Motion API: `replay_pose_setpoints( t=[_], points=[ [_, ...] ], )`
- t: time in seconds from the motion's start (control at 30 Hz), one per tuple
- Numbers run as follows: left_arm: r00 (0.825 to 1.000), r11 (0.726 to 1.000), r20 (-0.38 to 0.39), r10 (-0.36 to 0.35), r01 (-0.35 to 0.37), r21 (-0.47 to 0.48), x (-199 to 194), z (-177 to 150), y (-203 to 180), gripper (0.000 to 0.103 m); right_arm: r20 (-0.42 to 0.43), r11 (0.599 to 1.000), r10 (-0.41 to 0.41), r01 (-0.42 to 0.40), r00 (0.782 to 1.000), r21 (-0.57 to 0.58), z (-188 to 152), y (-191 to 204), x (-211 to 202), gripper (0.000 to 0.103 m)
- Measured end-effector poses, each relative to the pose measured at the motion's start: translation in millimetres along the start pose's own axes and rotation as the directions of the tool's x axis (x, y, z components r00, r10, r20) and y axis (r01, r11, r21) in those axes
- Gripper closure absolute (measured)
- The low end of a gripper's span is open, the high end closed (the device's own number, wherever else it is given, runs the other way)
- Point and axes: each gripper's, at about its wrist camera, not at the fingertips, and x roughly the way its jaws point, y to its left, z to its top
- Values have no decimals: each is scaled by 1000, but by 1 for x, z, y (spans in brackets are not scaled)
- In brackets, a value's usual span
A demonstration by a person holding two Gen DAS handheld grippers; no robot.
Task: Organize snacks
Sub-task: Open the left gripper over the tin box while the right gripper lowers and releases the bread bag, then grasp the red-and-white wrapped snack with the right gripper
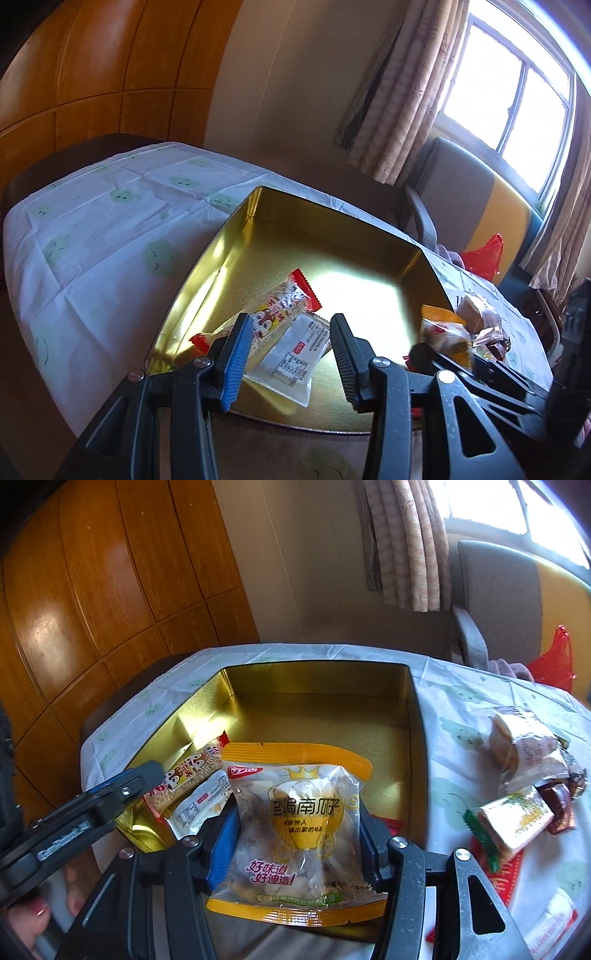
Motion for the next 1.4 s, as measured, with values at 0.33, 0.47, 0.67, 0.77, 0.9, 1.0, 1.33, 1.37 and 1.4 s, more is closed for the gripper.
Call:
replay_pose_setpoints(
  t=[0.33,0.47,0.67,0.77,0.9,1.0,1.33,1.37,1.4],
  points=[
    [1000,1000,-4,-11,11,-29,-3,-4,6,59,-16,1000,8,-7,1000,19,-2,1,12,39],
    [1000,999,-5,-21,21,-27,-4,-5,3,59,42,1000,9,-10,999,27,-2,-1,-5,34],
    [999,999,-17,-46,46,-4,-4,-7,-5,54,95,999,-13,10,995,38,-1,-6,-30,30],
    [998,998,-26,-62,62,8,-3,-10,-11,48,102,998,-30,25,994,57,-4,-13,-41,29],
    [996,996,-40,-81,82,26,-3,-15,-20,47,103,996,-61,54,993,64,-11,-22,-53,29],
    [993,993,-47,-104,106,47,-5,-19,-29,47,93,994,-87,80,992,81,-18,-32,-60,29],
    [978,966,-67,-197,206,155,-17,-34,-67,47,76,968,-180,163,981,191,-54,-81,-92,29],
    [976,962,-69,-206,215,168,-19,-36,-72,47,76,964,-193,175,978,202,-57,-86,-96,29],
    [975,959,-71,-212,221,178,-21,-38,-76,47,75,959,-208,188,975,214,-61,-92,-100,29]
  ],
)
